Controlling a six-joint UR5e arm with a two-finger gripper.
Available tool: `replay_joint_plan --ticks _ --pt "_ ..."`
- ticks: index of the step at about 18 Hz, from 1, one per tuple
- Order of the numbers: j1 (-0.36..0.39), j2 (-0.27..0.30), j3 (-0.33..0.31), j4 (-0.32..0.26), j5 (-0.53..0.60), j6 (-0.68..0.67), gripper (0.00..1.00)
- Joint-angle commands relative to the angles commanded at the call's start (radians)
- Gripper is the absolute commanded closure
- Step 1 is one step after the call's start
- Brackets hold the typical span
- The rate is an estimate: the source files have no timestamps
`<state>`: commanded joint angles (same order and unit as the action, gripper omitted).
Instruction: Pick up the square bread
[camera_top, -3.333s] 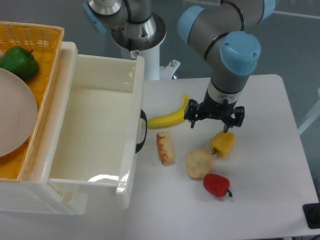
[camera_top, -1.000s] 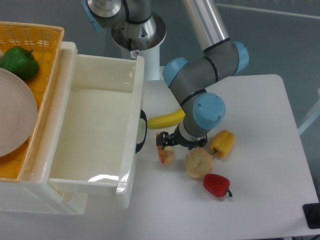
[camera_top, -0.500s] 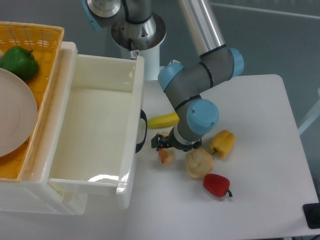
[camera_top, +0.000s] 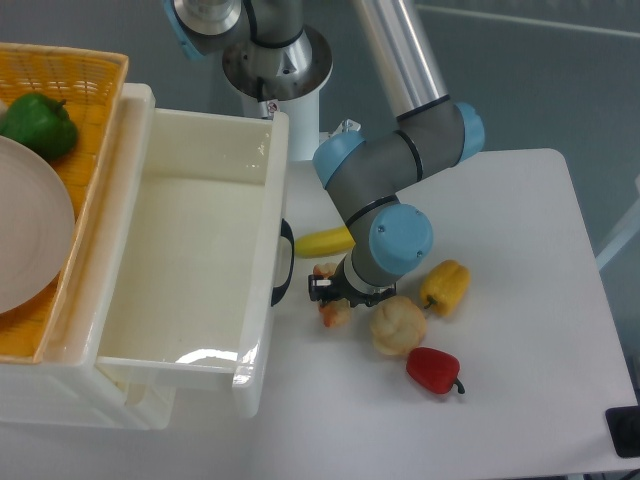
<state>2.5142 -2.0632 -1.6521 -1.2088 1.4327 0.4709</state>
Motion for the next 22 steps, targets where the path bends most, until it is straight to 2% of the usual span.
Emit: replay_joint_plan --ticks 6,11,16,20,22 --pt "0.0 0.003 0.002 -0.002 0.005 0.0 0.7" --pt "0.002 0.011 0.015 -0.002 0.011 0.002 0.7" --pt "0.003 0.028 0.066 -0.009 0.044 0.005 0.7" --pt "0.015 0.061 0.112 -0.018 0.044 0.009 0.7" --pt "0.026 0.086 0.115 -0.017 0.046 0.061 0.7"
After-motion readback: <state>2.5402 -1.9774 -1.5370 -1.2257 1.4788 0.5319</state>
